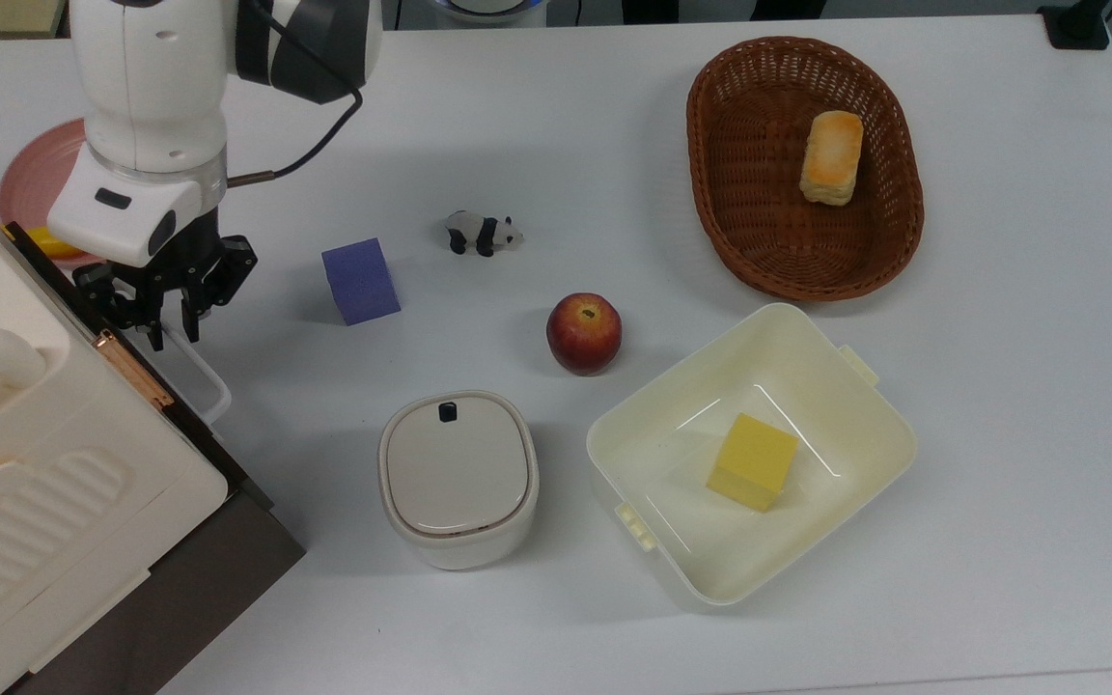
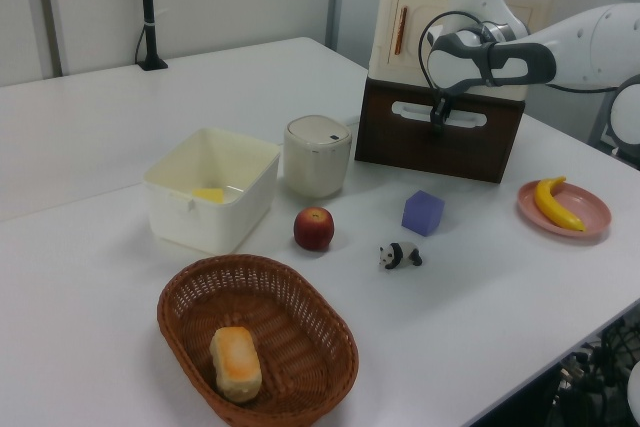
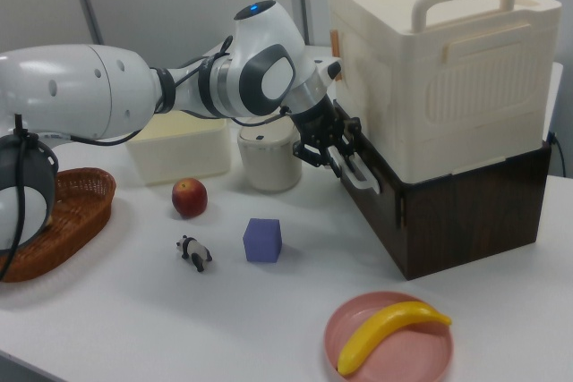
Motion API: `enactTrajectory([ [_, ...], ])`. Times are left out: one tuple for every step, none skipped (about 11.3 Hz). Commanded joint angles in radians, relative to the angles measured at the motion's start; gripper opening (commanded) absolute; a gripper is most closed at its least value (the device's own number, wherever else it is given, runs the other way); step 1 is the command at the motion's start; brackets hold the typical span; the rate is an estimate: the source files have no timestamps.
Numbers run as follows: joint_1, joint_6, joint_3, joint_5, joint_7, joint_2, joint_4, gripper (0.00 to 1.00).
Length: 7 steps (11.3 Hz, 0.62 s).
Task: Slide open the drawer
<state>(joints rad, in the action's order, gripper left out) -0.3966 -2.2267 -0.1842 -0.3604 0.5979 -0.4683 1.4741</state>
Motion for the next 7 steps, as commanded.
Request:
enactTrajectory([
  [0.018, -0.004, 0.011, -0.015, -0.001, 0.005, 0.006, 0.24],
  [0.018, -0.004, 0.011, -0.015, -0.001, 0.005, 0.006, 0.24],
  [0.018, -0.004, 0.011, -0.015, -0.001, 0.005, 0.006, 0.23],
  [0.018, -0.004, 0.011, -0.015, -0.001, 0.005, 0.006, 0.21],
  [0.018, -0.004, 0.011, -0.017, 0.000, 0.005, 0.006, 0.21],
  [0.018, -0.004, 0.011, -0.017, 0.002, 0.005, 0.006, 0.21],
  [0.018, -0.004, 0.011, -0.025, 0.009, 0.005, 0.006, 0.20],
])
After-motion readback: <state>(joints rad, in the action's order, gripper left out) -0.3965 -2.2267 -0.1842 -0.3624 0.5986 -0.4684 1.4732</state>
